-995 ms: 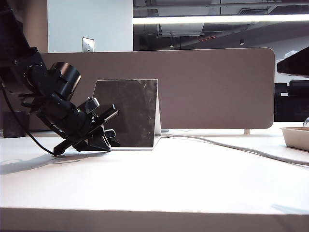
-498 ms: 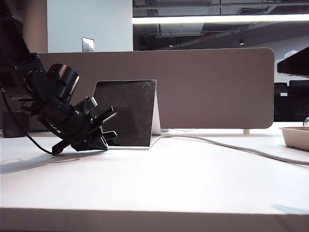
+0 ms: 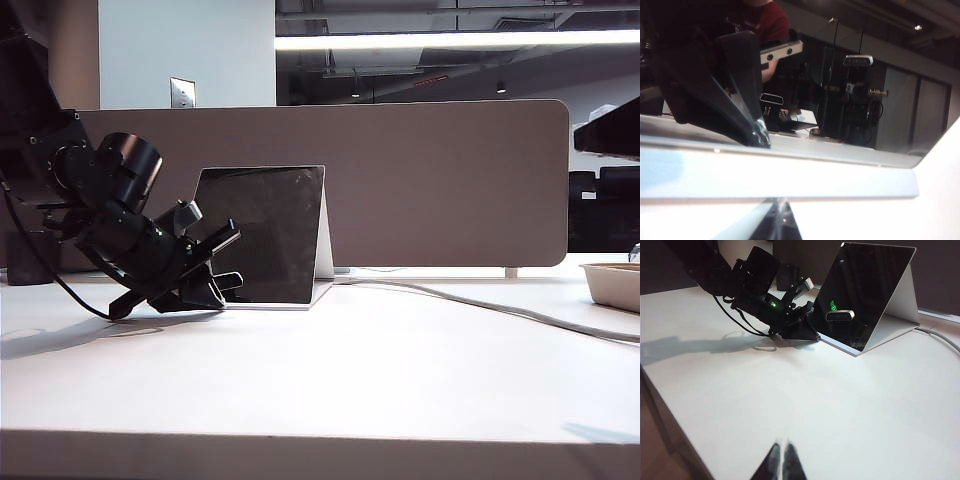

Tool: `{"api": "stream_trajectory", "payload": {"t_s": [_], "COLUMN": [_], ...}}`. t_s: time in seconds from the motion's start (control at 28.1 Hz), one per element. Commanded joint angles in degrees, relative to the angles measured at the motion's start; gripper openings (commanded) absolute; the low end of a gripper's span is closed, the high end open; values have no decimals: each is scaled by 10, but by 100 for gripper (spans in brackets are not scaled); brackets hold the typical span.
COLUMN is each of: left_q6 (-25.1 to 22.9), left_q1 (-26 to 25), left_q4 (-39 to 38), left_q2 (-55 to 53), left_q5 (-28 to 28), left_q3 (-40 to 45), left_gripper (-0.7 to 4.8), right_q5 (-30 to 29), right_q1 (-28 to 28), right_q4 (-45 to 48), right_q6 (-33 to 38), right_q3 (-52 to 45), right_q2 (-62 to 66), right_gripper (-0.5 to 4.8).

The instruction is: Push the base of the mirror on the table to move it forward for a short distance.

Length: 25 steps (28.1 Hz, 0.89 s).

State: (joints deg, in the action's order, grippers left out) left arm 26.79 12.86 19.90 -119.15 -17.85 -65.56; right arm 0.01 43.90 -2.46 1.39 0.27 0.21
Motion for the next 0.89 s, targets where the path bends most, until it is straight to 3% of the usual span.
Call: {"api": "stream_trajectory", "payload": {"t_s": [0.04,0.39,0.89], "left_q6": [6,-37,-97], "left_q1": [0,0,0], "left_q4": [-96,-251,-432], "left_q2": [2,98,356], "left_q5": [-15,29,89], "left_q3": [9,9,10], "left_gripper": [-2,-2,-2], "right_q5": [0,0,0], "right_q1": [0,0,0], "right_q4": [10,10,10], "right_q6": [-1,-1,-1], "right_q3": [0,0,0], "right_q2": [0,0,0], "right_gripper": [22,22,22]}}
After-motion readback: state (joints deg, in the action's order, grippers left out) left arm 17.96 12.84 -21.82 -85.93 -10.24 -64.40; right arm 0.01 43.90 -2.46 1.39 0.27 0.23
